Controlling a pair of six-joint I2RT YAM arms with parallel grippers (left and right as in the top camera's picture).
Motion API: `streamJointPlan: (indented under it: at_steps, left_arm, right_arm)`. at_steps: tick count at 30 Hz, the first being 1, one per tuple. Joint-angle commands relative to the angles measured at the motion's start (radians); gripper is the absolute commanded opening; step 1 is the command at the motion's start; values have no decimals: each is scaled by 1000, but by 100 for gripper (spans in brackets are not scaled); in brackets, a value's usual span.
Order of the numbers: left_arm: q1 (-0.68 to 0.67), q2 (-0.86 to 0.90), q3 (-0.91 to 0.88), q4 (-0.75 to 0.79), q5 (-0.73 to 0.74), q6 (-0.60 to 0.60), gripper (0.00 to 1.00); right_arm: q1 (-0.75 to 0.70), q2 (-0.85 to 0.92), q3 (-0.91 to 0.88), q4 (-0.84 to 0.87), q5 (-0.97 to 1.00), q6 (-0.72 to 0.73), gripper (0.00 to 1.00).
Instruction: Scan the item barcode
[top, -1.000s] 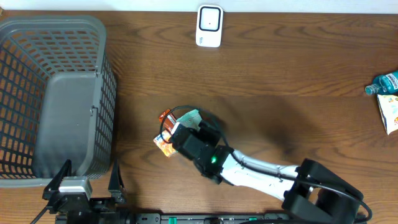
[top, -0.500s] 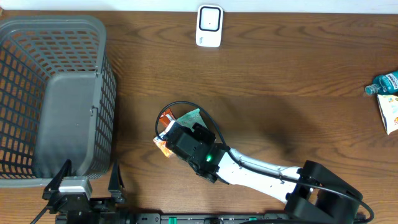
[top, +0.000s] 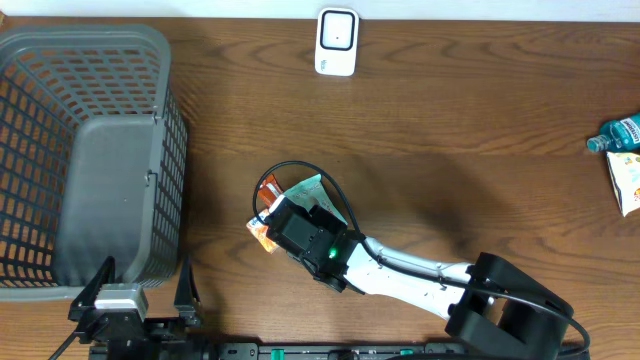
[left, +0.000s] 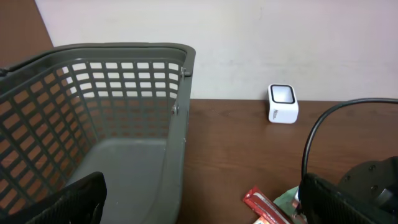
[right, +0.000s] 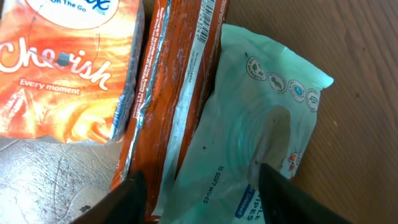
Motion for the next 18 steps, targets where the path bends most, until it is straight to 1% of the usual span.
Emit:
streamJointPlan:
  at_steps: [1, 3, 8, 13, 18]
  left_arm:
    - [6, -5, 4, 3, 2, -5, 98]
    - [6, -5, 4, 3, 2, -5, 98]
    - [6, -5, 4, 3, 2, -5, 98]
    - [6, -5, 4, 3, 2, -5, 98]
    - [6, -5, 4, 3, 2, -5, 98]
  right_arm:
    - [-28, 9, 19, -6, 27, 33, 48]
    - [-46, 16, 19, -7, 26, 35, 48]
    - [-71, 51, 20, -3, 7, 44, 53]
    - [-65, 51, 21, -1, 8, 44, 61]
    - [-69, 51, 21, -7, 8, 44, 65]
